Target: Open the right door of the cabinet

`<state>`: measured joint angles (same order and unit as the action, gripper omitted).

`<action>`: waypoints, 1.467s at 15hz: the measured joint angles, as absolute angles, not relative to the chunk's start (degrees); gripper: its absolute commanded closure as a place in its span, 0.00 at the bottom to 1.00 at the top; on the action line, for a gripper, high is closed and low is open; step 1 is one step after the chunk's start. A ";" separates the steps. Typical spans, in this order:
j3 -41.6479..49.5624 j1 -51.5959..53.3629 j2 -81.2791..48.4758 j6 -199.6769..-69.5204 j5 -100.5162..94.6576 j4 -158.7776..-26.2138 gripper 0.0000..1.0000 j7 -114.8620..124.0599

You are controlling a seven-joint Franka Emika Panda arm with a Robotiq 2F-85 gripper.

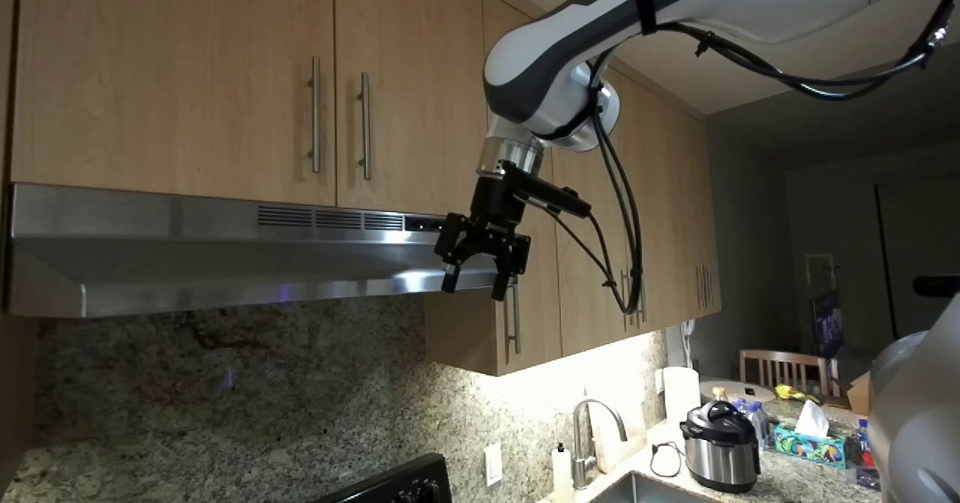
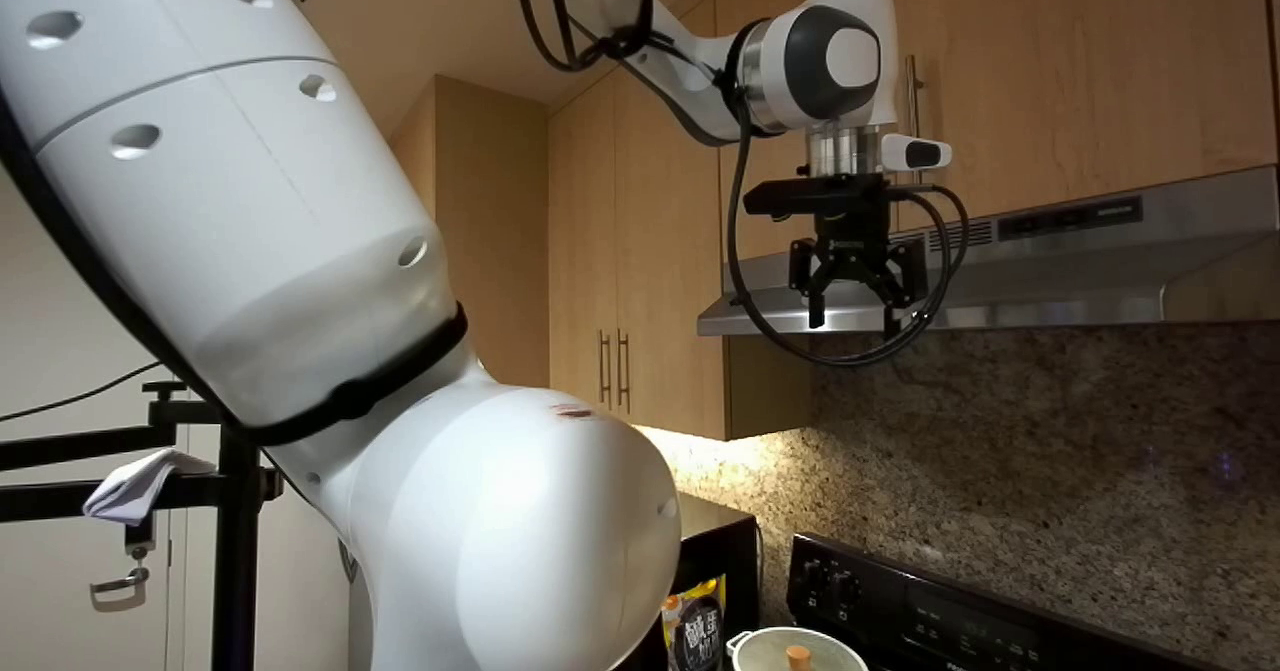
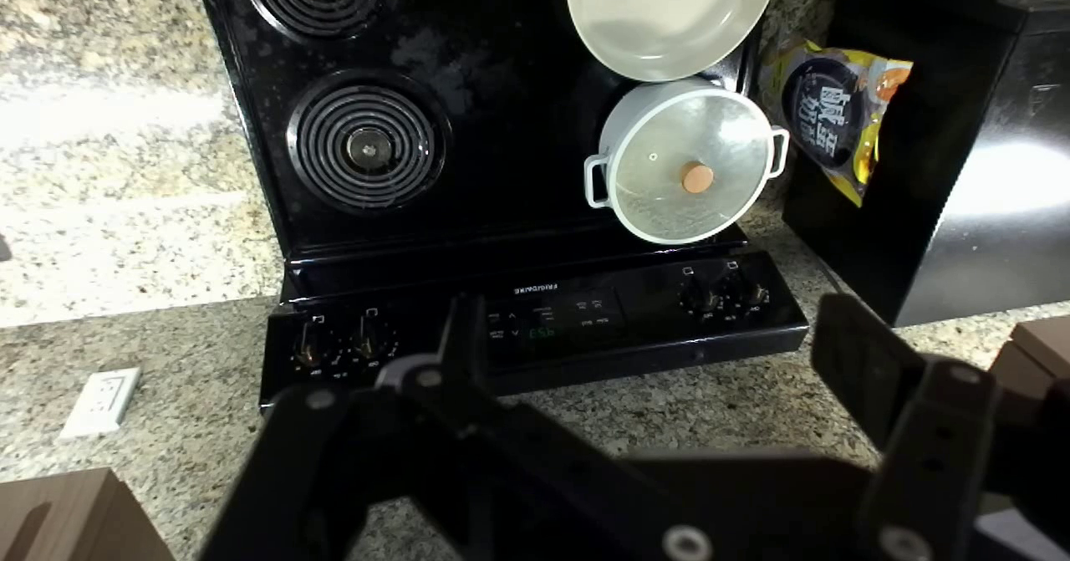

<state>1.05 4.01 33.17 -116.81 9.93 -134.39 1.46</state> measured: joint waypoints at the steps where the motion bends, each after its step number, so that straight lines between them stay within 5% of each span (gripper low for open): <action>1: 1.05 4.01 33.18 -116.81 9.93 -134.39 0.00 1.46; 22: -0.70 3.71 35.64 -115.43 9.29 -132.07 0.00 2.22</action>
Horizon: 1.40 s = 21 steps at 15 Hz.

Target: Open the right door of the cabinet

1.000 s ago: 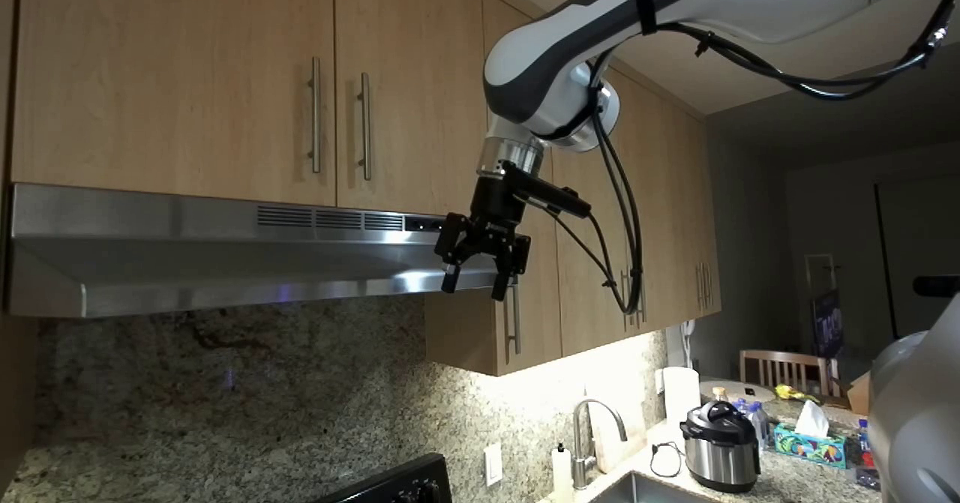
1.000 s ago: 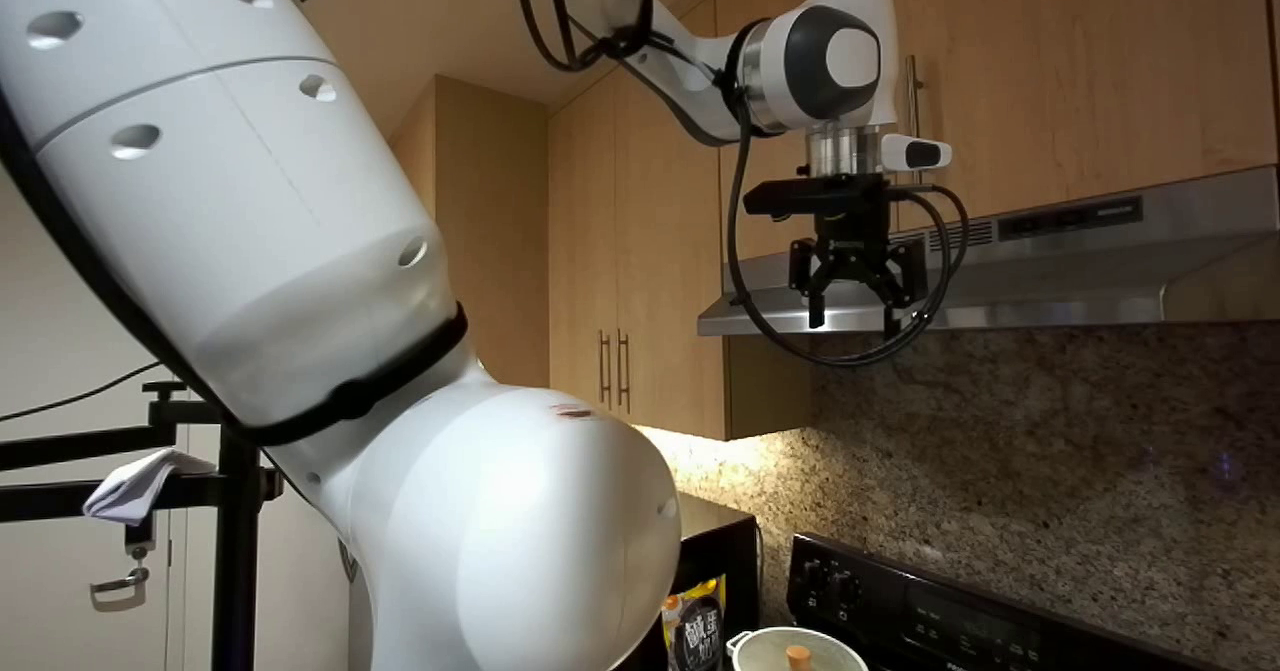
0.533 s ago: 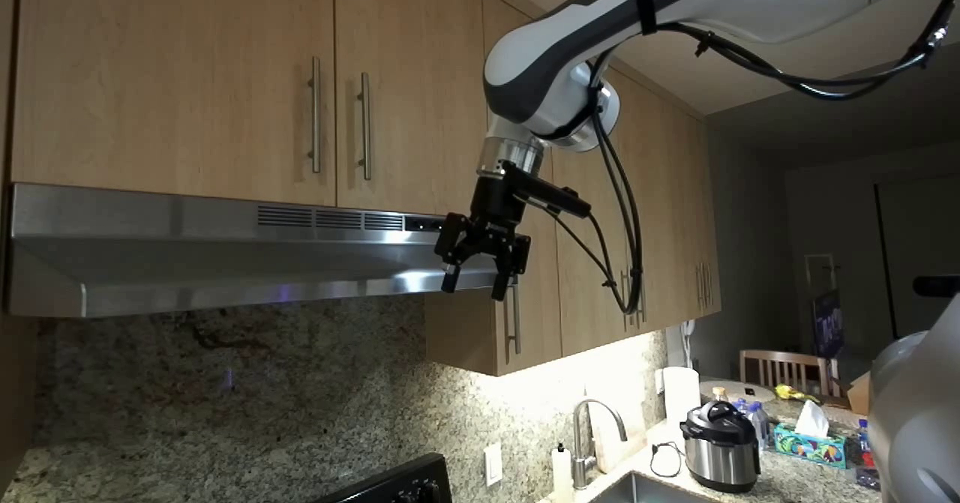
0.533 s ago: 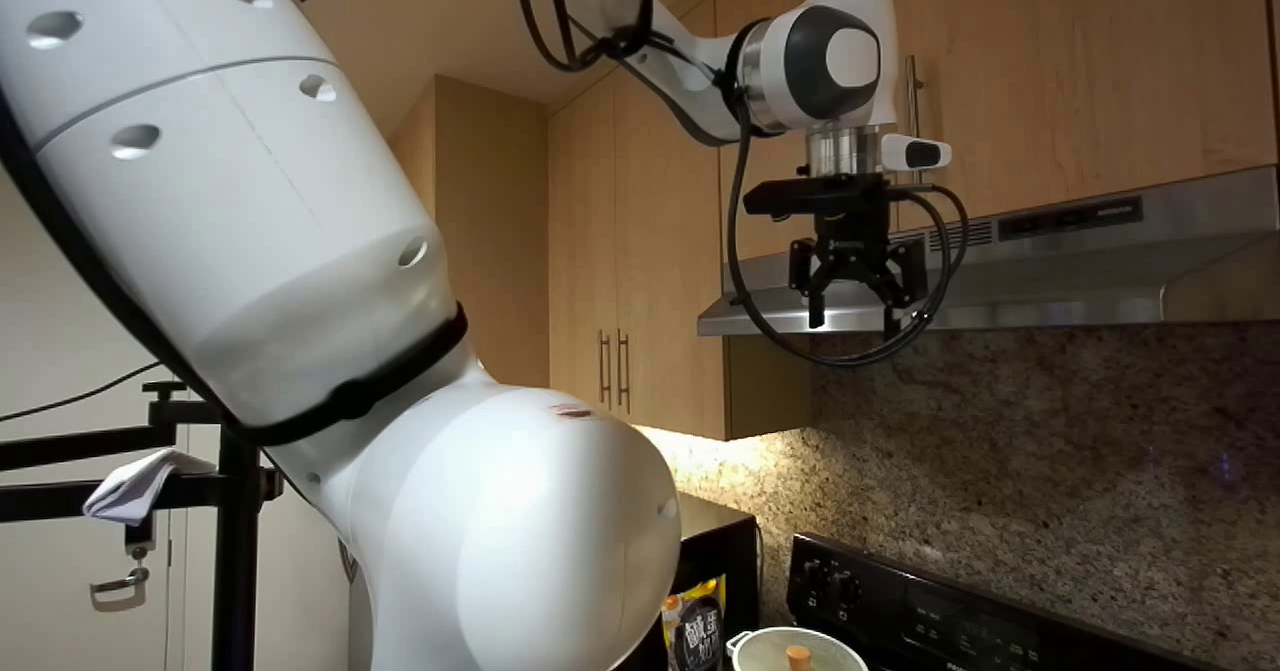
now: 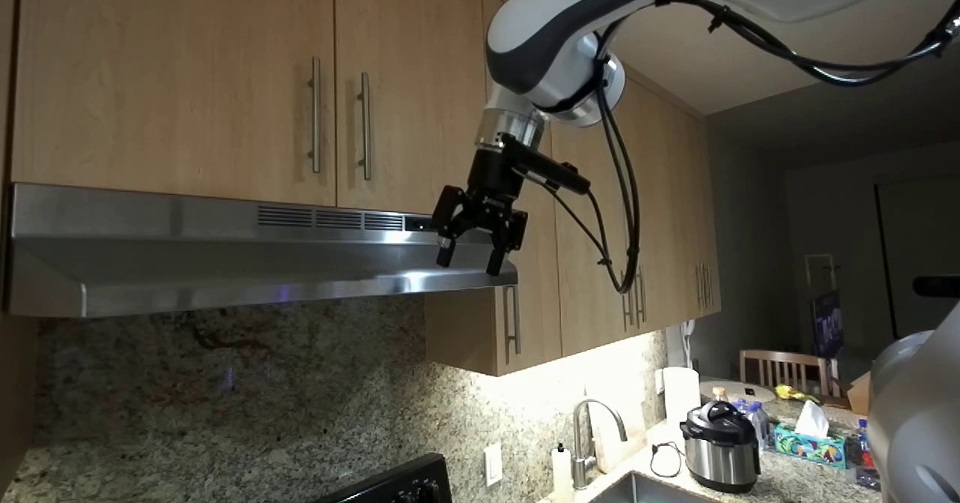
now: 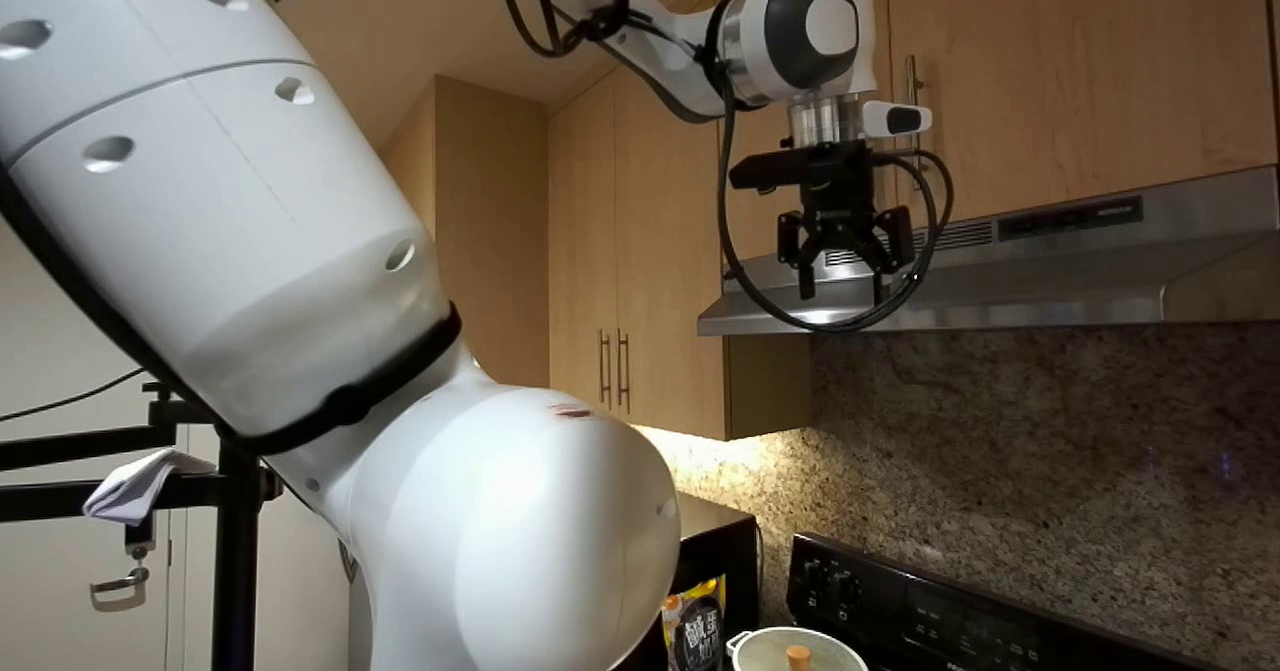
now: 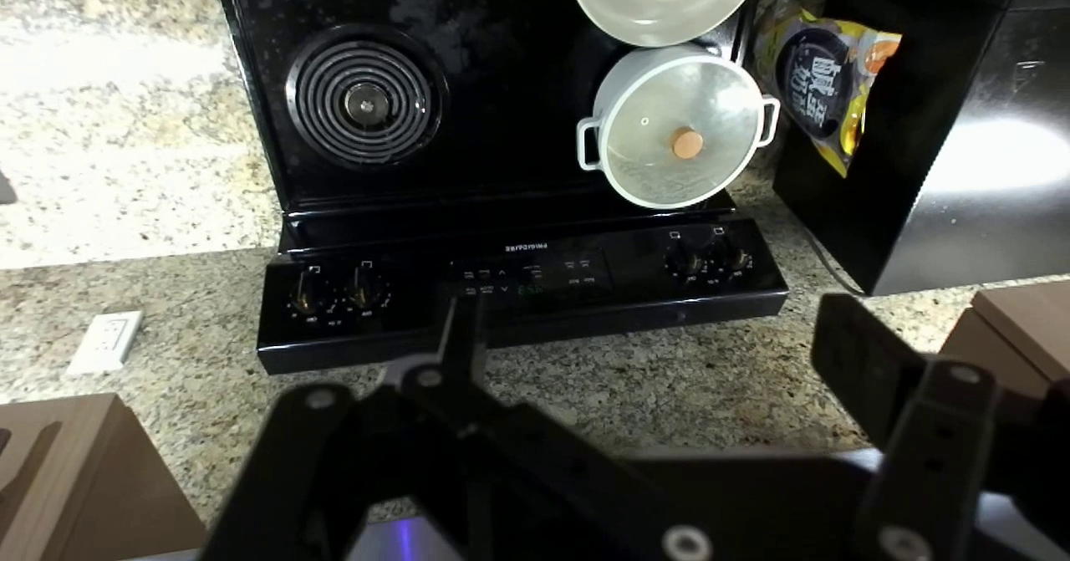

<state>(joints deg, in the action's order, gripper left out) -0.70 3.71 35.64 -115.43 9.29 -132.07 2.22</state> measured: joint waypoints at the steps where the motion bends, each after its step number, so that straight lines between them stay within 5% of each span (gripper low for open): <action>1: -0.92 3.61 36.07 -114.74 9.08 -131.78 0.00 2.62; 21: -2.57 -2.90 41.36 -119.67 -3.72 -125.27 0.00 6.95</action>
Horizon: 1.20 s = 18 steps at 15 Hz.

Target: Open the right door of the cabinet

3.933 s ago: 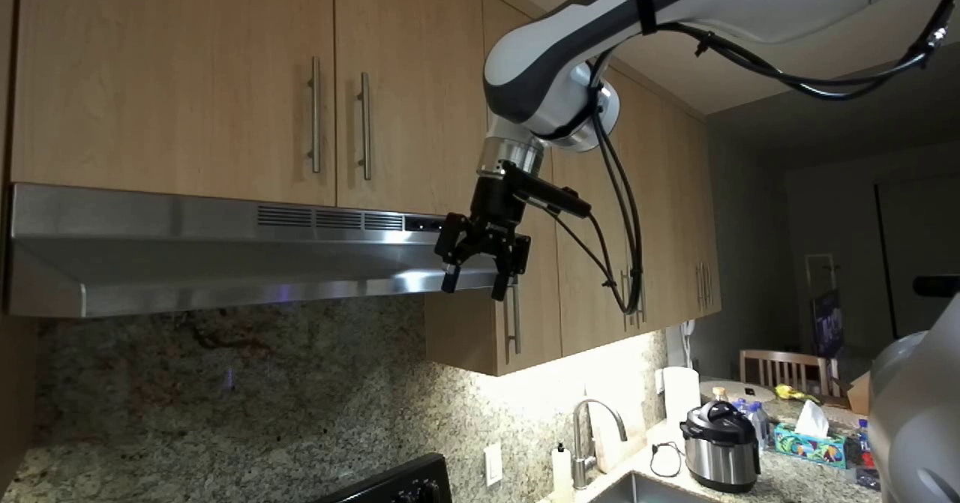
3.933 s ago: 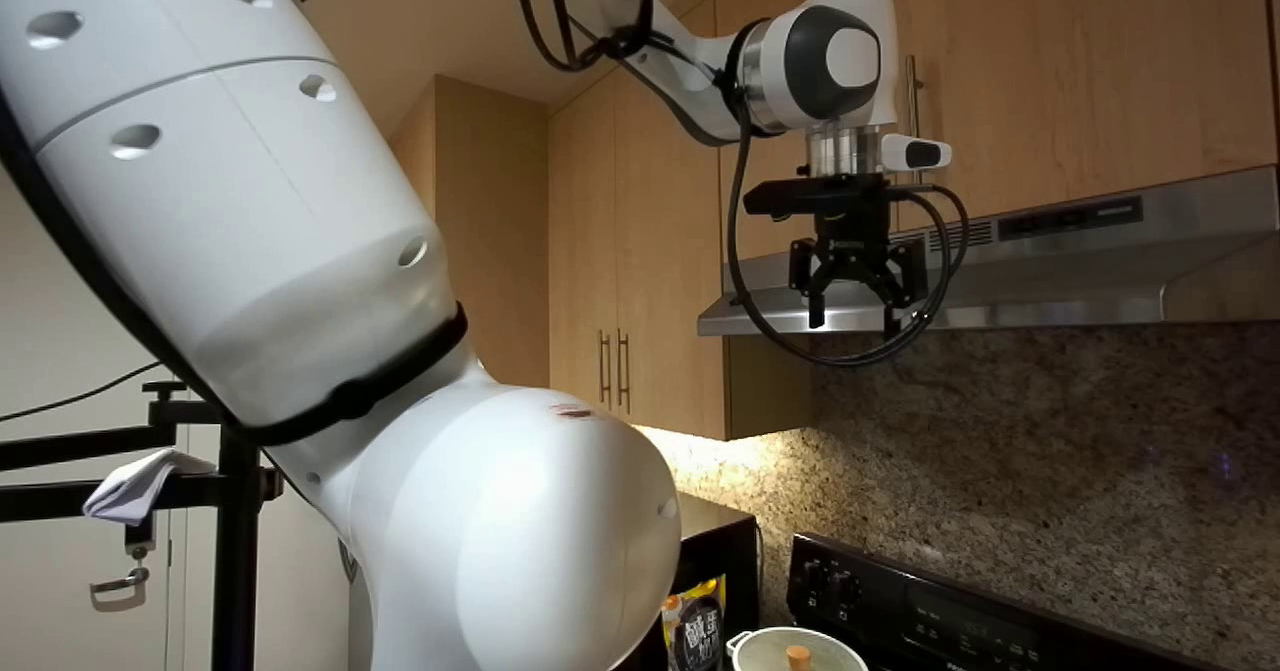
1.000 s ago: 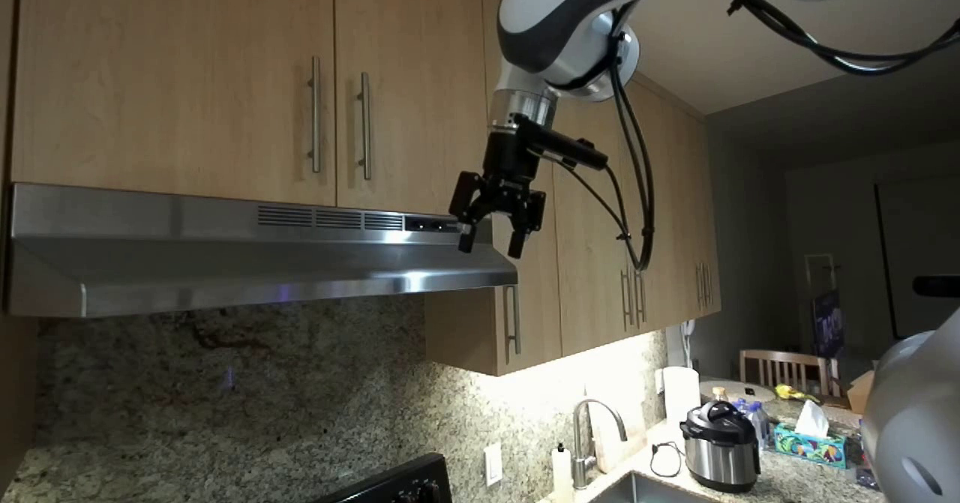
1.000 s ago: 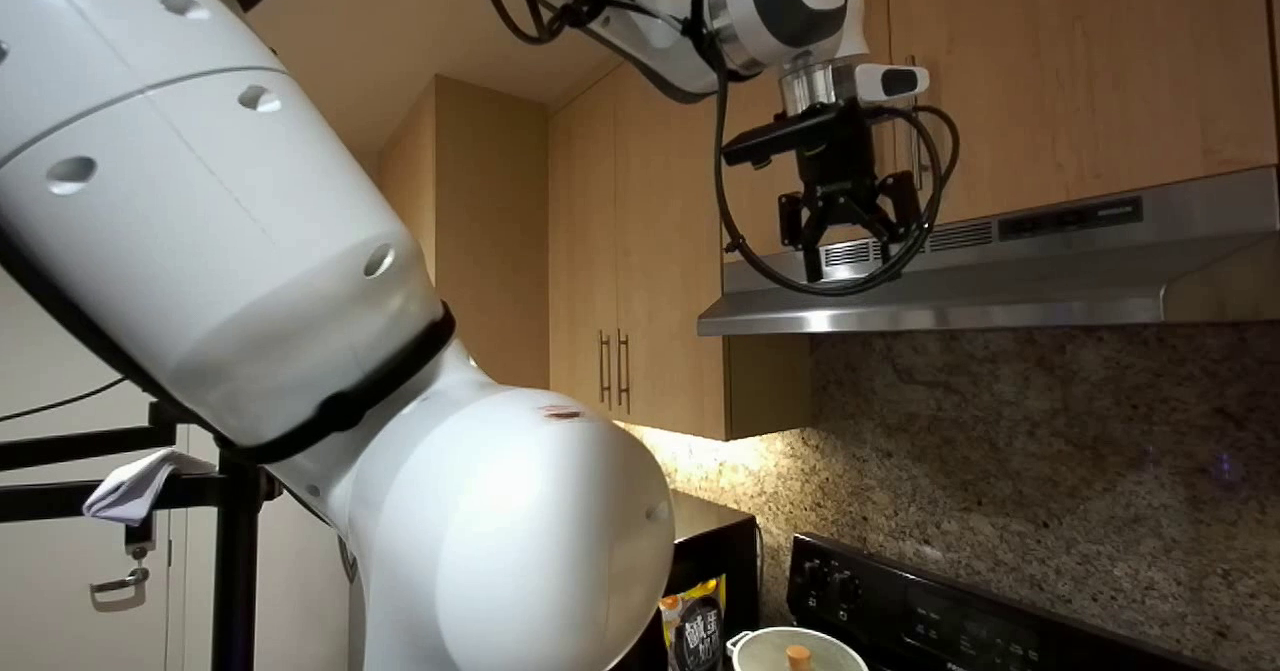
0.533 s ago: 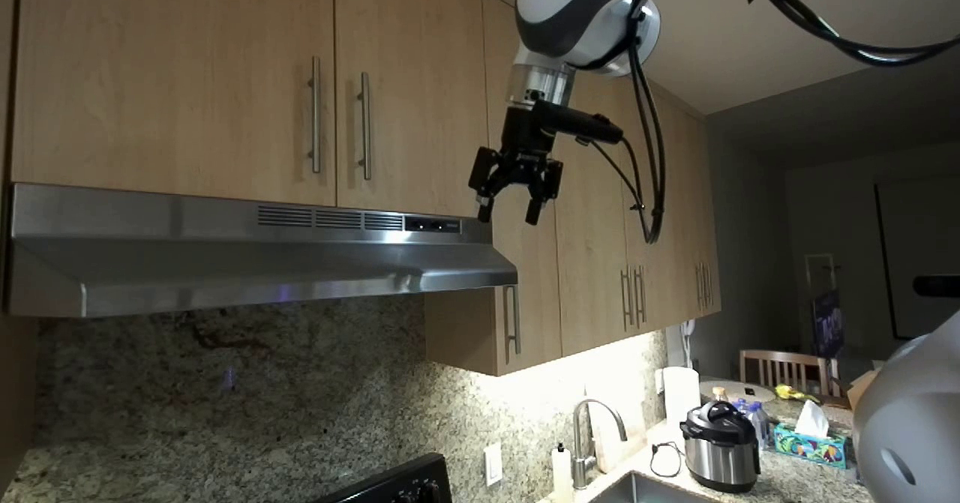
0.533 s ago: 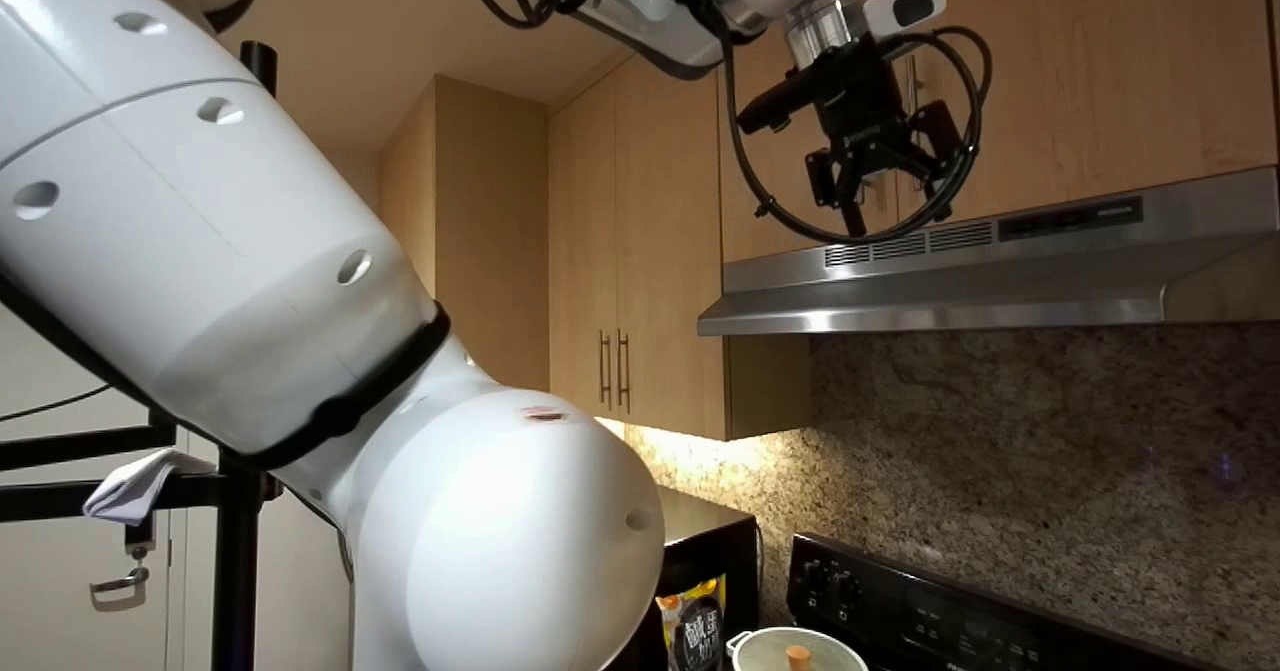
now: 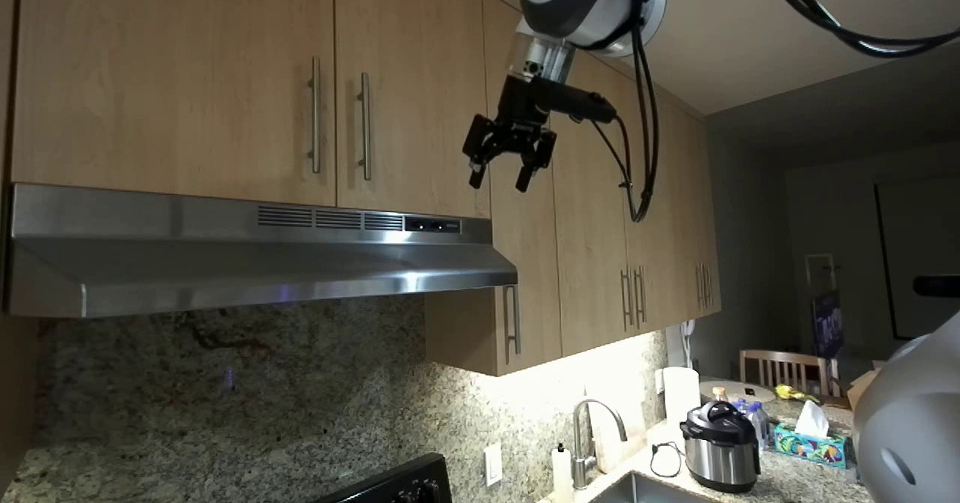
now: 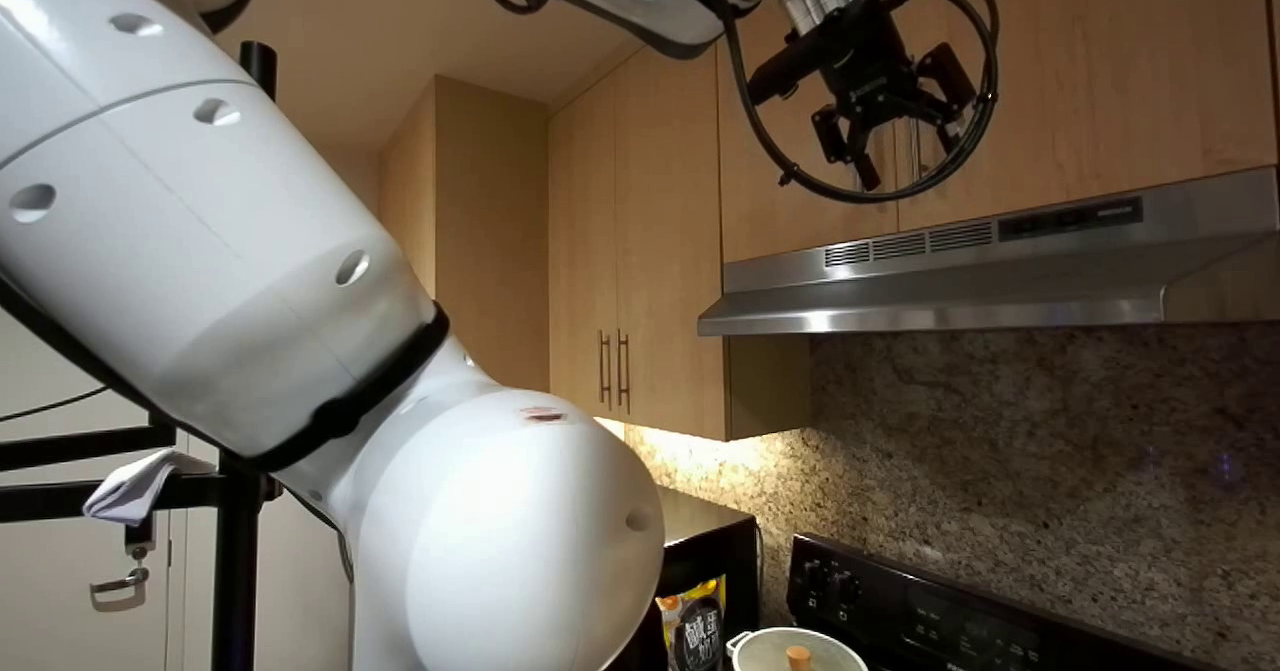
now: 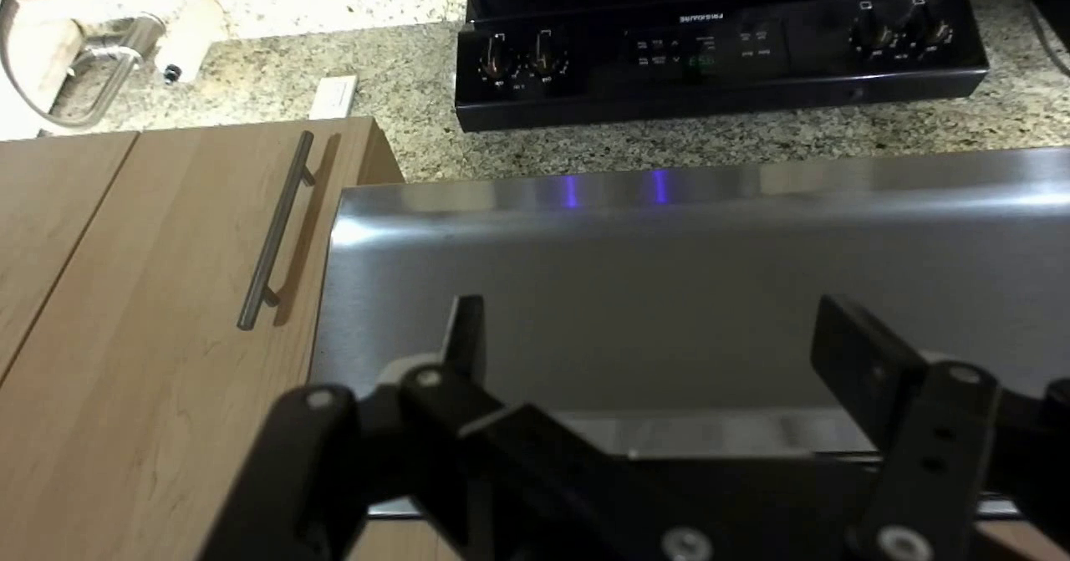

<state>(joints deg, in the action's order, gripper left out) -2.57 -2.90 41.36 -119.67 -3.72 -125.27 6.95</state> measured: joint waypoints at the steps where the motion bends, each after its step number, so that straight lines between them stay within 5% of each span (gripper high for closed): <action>1: -2.57 -2.90 41.37 -119.68 -3.72 -125.27 0.00 6.95; 18: -2.59 -4.02 41.42 -119.69 -6.35 -121.79 0.00 6.95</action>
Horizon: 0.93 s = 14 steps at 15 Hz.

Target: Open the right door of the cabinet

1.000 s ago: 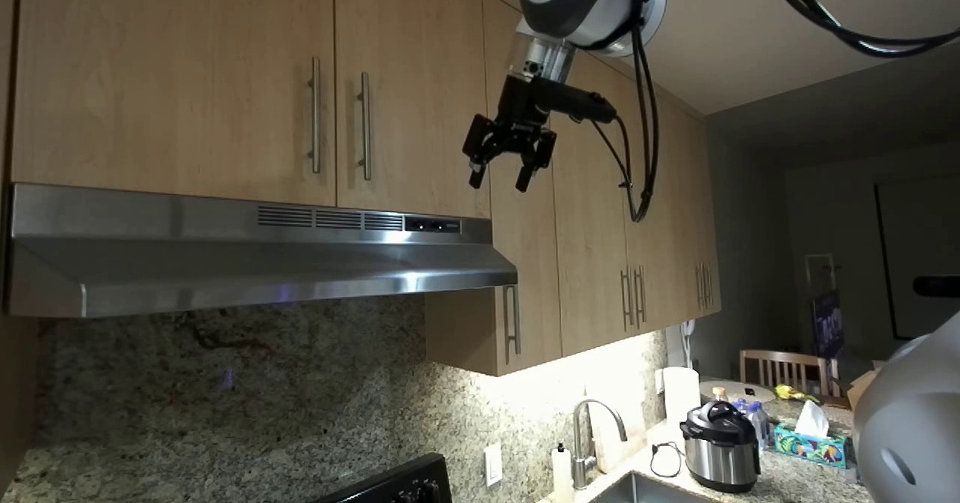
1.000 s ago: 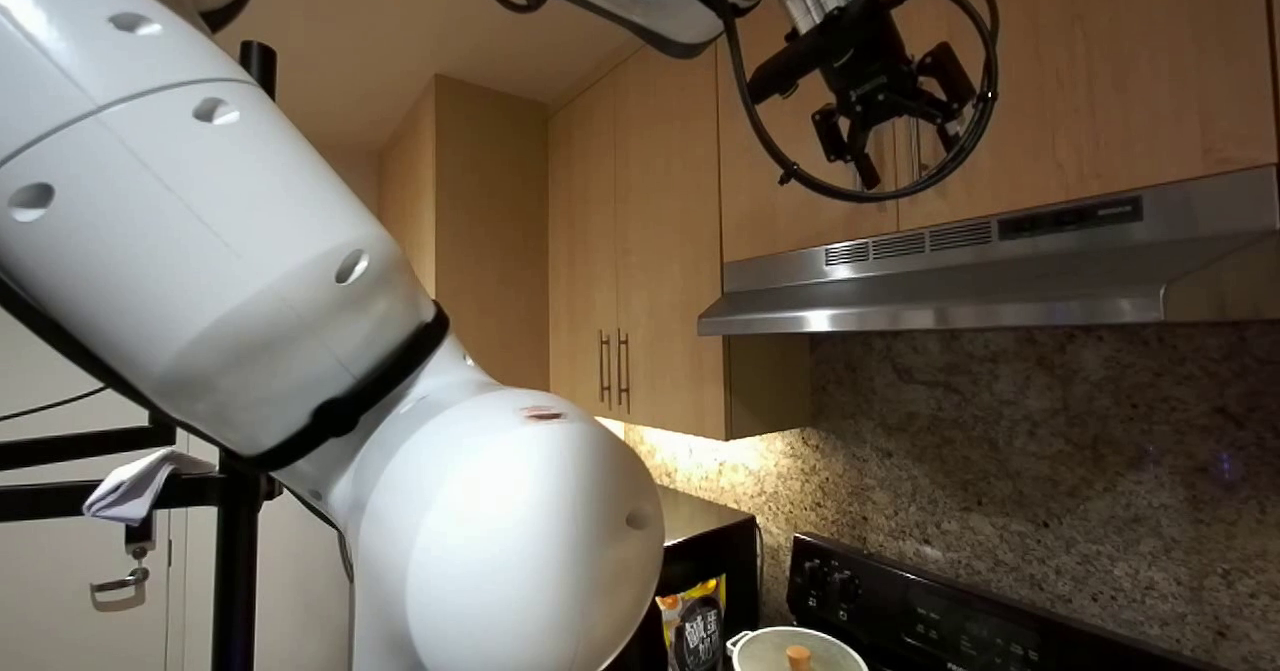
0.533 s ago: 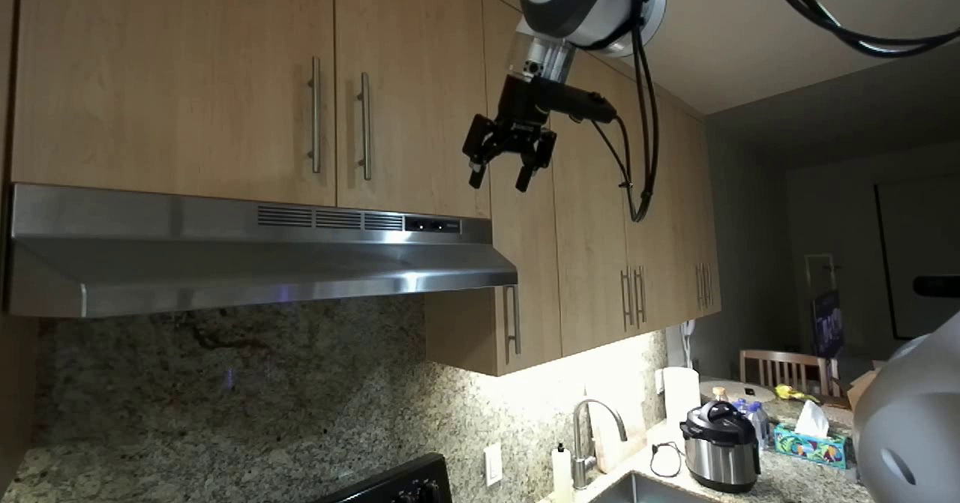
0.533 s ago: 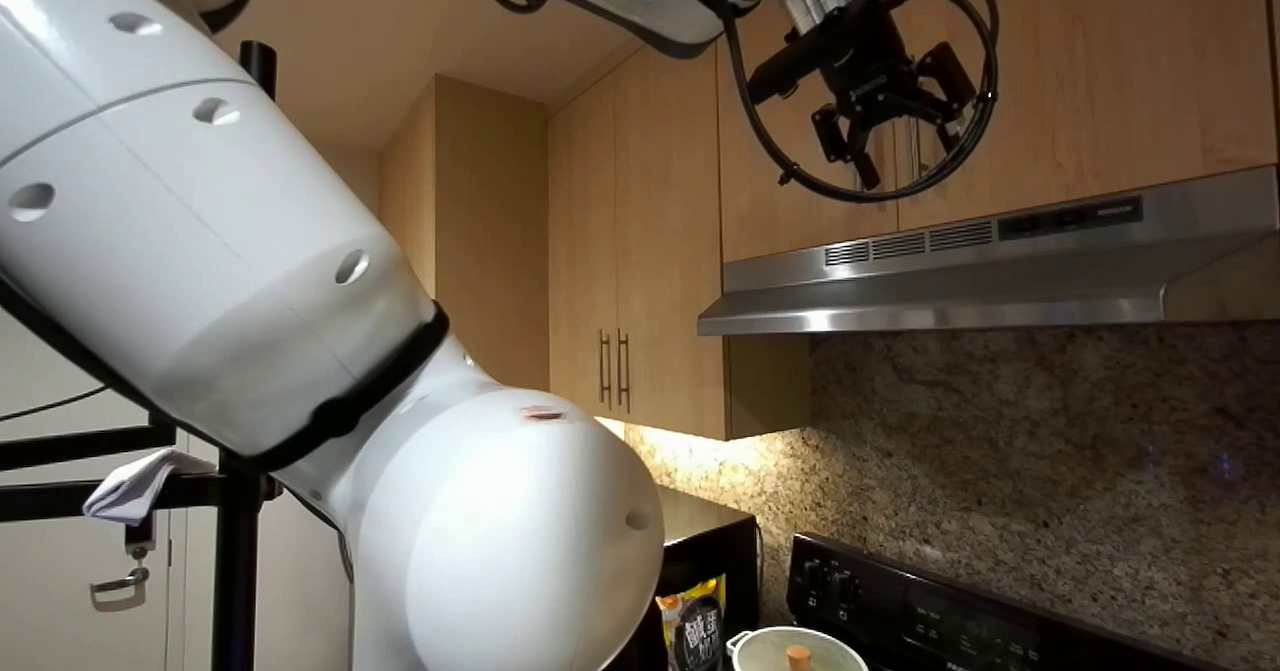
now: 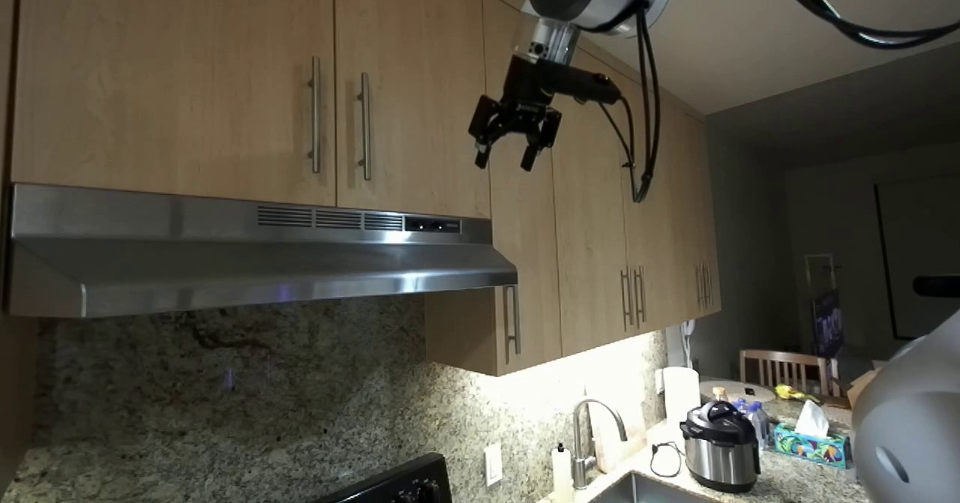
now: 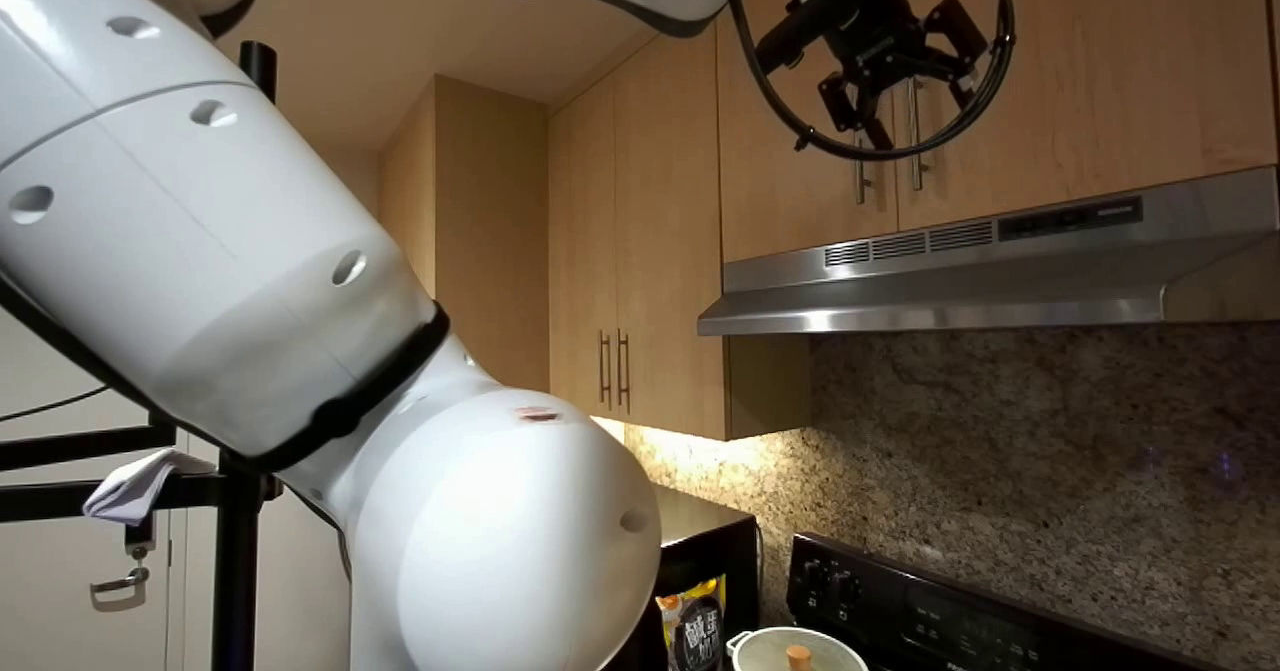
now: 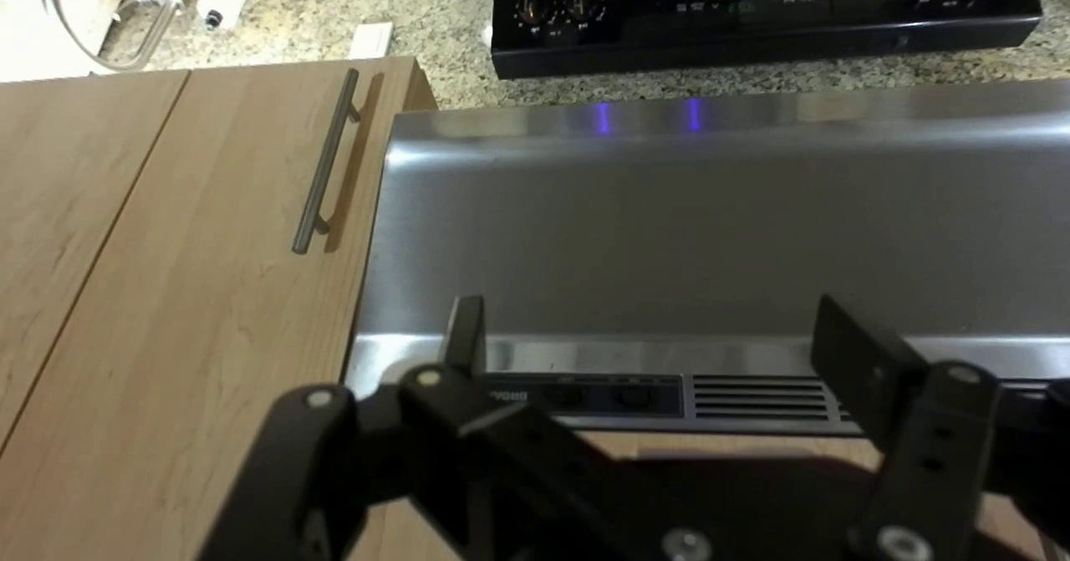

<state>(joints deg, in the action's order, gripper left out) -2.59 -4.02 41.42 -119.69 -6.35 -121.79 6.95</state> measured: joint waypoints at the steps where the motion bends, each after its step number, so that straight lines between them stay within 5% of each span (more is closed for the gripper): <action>1: -2.59 -4.25 41.36 -119.70 -6.89 -121.04 0.00 6.95; 14: -0.47 -2.03 34.50 -125.32 -8.19 -109.27 0.00 -2.21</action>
